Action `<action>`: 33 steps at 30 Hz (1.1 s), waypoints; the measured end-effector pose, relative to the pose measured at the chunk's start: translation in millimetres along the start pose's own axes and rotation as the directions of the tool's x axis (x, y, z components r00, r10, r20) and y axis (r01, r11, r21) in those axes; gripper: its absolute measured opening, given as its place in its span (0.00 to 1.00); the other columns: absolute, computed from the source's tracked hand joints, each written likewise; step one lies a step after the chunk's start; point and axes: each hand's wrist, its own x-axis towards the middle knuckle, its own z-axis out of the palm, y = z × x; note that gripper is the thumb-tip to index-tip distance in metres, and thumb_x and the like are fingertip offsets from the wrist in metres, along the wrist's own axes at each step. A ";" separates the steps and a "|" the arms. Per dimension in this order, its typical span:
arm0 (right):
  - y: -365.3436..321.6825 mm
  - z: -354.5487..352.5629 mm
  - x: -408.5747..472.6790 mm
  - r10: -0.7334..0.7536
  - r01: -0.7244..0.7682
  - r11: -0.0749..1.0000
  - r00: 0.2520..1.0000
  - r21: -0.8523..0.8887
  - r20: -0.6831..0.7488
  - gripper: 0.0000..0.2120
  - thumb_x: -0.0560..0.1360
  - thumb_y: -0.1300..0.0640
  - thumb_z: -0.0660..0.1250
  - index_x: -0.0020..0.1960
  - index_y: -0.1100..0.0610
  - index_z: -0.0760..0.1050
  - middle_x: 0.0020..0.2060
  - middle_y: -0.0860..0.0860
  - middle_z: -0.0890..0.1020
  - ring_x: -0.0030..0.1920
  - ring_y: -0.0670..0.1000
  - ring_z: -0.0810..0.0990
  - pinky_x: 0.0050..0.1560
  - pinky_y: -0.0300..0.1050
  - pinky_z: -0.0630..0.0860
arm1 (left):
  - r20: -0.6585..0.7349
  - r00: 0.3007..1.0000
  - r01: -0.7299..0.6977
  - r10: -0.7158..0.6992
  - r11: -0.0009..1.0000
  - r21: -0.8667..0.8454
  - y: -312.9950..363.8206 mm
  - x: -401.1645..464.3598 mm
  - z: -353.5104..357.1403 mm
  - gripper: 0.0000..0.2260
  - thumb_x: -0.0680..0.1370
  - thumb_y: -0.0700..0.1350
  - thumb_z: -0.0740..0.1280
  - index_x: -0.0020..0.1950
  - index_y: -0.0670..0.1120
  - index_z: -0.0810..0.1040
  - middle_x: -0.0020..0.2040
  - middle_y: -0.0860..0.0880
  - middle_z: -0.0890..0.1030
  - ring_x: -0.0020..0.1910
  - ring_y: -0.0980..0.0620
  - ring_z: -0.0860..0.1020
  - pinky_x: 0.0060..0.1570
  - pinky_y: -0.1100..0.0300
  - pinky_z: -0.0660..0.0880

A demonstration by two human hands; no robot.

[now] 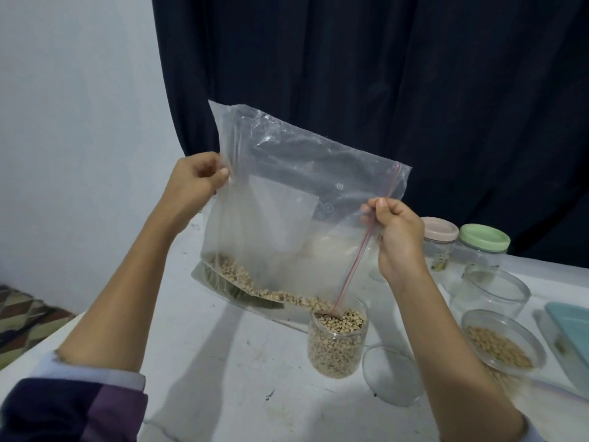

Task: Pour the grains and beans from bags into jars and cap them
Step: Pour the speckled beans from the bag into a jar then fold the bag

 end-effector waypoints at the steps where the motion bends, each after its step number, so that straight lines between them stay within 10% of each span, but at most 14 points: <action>1: -0.3 -0.2 0.2 0.001 -0.001 1.000 1.000 0.004 -0.001 0.11 0.81 0.63 0.60 0.42 0.57 0.77 0.36 0.50 0.80 0.38 0.45 0.79 0.46 0.36 0.77 | -0.021 1.000 -0.008 0.008 1.000 -0.010 -1.5 -0.7 2.9 0.12 0.79 0.35 0.61 0.37 0.46 0.73 0.37 0.46 0.76 0.39 0.51 0.74 0.42 0.57 0.73; 15: -5.0 -2.2 -4.6 -0.001 -0.001 0.999 0.998 -0.037 -0.063 0.11 0.80 0.63 0.61 0.41 0.56 0.77 0.35 0.50 0.81 0.36 0.44 0.79 0.43 0.33 0.75 | -0.288 0.957 -0.055 0.020 0.992 -0.114 -12.7 -4.8 17.0 0.09 0.78 0.40 0.66 0.39 0.49 0.76 0.31 0.49 0.74 0.25 0.60 0.70 0.28 0.68 0.68; 33: -7.6 -2.9 -13.5 -0.091 0.085 0.995 0.990 -0.060 -0.110 0.11 0.79 0.64 0.62 0.40 0.56 0.77 0.33 0.47 0.81 0.36 0.40 0.80 0.43 0.28 0.74 | -0.327 0.945 -0.110 0.024 0.963 -0.248 -3.2 0.8 15.4 0.14 0.77 0.38 0.62 0.32 0.48 0.72 0.28 0.56 0.72 0.31 0.60 0.68 0.35 0.69 0.67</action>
